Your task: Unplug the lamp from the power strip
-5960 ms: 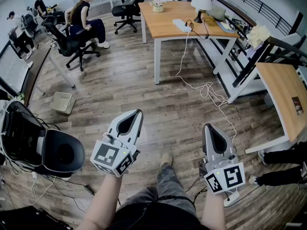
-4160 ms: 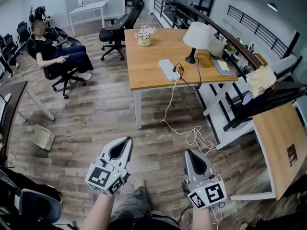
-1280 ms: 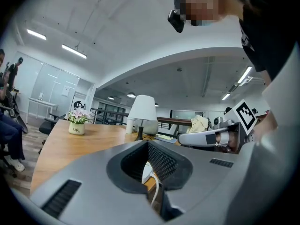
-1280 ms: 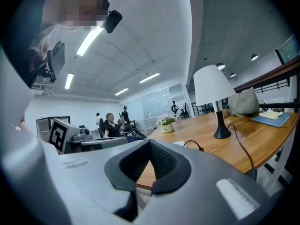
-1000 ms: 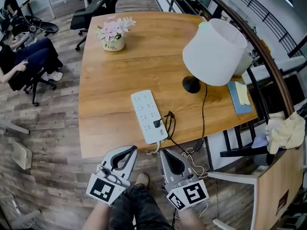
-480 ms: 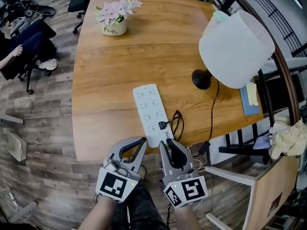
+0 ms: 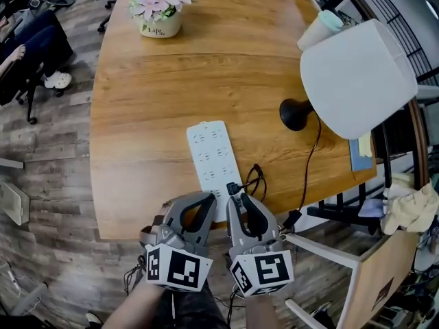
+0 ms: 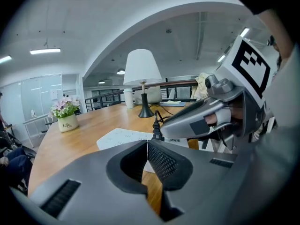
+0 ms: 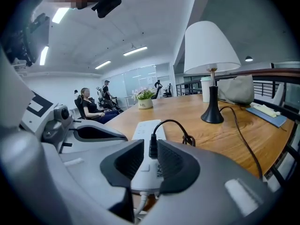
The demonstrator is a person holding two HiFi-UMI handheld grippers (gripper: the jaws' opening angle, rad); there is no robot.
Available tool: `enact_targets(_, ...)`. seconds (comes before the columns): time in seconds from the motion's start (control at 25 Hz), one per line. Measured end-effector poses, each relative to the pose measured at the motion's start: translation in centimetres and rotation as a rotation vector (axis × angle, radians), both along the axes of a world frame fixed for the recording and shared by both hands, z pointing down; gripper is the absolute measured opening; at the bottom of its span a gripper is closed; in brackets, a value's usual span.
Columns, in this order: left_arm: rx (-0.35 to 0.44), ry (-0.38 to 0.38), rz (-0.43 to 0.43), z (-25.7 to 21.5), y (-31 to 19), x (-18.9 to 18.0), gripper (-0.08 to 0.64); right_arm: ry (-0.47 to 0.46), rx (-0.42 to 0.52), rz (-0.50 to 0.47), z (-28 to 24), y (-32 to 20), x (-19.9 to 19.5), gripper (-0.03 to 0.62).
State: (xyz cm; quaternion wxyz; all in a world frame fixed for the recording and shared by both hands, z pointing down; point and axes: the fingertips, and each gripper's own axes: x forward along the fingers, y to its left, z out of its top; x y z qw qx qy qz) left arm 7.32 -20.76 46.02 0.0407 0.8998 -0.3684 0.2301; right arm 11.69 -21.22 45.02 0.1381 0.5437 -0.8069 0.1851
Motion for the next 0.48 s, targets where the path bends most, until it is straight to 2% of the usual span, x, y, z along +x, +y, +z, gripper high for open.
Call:
enact_targets(0.32,0.043,-0.157,0.035,1.5,-1.0,0.3,-0.003,0.066,-0.042,0.021,1.1,-1.5,0.4,0.093)
enact_targets(0.48,0.058,-0.181,0.053,1.6,-1.4,0.6,-0.005,0.128,-0.055,0.024,1.6,-1.6,0.2,0.1)
